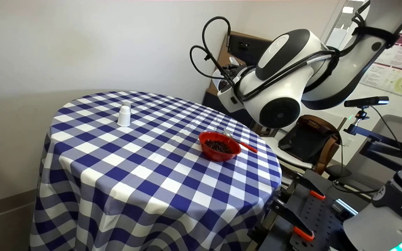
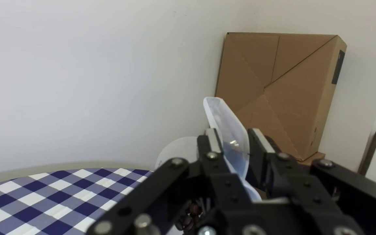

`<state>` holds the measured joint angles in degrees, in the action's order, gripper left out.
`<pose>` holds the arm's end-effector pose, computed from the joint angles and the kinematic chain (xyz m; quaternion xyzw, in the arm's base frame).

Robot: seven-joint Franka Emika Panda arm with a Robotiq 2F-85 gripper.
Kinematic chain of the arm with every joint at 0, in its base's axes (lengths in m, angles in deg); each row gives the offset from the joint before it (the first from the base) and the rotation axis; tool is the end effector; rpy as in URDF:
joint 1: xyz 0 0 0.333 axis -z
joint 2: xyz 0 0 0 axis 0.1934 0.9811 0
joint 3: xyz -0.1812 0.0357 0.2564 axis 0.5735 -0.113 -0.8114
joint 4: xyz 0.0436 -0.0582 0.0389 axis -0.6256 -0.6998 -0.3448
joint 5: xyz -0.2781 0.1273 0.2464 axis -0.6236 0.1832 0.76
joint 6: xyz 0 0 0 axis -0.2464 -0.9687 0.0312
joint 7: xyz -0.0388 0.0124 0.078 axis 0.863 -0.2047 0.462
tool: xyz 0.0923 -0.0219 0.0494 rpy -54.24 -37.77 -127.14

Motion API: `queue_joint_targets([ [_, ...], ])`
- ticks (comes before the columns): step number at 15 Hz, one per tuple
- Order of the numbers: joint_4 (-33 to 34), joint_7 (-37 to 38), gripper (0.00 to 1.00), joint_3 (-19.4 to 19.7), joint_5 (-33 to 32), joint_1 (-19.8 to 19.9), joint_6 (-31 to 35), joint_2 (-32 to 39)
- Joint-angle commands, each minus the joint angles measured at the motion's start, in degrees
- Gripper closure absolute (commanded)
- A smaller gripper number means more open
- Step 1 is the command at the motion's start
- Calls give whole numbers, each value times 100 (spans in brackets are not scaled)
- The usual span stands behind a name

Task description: Pour some contents from the clear jar into the orange bowl

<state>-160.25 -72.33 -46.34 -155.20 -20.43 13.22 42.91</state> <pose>0.4067 0.0482 0.2296 0.1932 0.6277 -0.3115 0.6867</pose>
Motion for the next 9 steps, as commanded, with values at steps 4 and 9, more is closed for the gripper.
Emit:
queue_joint_targets([
  [4, -138, 92, 93, 78, -386, 14, 43, -200],
  [9, -144, 106, 93, 105, -522, 25, 29, -198],
])
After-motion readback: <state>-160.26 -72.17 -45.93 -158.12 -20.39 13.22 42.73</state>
